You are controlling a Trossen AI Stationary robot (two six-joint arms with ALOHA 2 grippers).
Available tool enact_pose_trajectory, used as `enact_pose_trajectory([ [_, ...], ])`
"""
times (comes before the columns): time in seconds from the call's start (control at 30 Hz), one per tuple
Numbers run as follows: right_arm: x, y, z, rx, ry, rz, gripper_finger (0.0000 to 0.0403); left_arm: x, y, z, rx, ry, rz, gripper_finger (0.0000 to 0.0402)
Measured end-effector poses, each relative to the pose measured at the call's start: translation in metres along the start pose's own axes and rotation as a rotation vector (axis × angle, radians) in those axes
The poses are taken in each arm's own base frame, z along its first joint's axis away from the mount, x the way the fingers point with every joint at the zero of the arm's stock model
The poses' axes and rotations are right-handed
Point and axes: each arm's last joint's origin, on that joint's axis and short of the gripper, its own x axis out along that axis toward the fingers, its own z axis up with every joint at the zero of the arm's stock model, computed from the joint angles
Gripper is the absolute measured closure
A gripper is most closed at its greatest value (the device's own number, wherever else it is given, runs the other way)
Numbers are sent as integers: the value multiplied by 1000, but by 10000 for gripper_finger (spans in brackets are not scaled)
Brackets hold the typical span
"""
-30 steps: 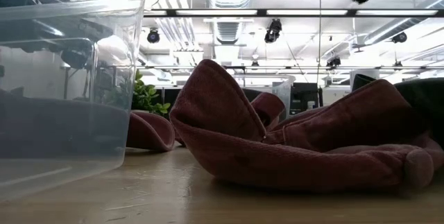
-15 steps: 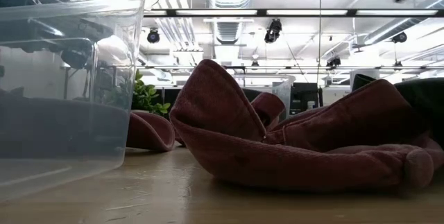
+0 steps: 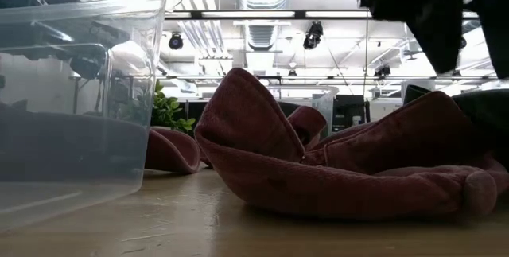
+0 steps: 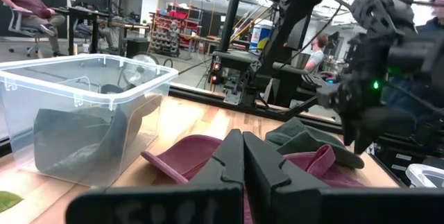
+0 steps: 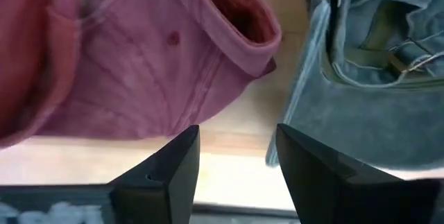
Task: Pick & Place hat
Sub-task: Put the green cap into the top transparent bin
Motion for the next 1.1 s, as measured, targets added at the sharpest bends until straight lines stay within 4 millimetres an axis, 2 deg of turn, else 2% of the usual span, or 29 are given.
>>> enact_pose_trajectory([
  [0.1,10,7,-3,-17,-4,-18,225,0,0,0,0,0,0,402],
  [0.23,12,13,-7,-30,1,-37,235,0,0,0,0,1,0,402],
  [0.4,-4,18,-15,-49,21,-10,249,0,0,0,1,3,1,402],
  [0.53,-15,11,-17,-35,-6,-67,260,0,0,0,1,5,1,402],
  [0.63,-16,5,-17,-17,-28,-107,268,0,0,-1,2,6,1,402],
  [0.8,-6,5,-17,-15,-35,-121,277,0,0,-1,1,7,1,402],
  [0.93,13,8,-16,-24,-54,-169,282,0,0,-1,1,7,1,402],
  [1.1,26,11,-17,-58,-42,-188,285,1,0,-1,2,9,2,402],
])
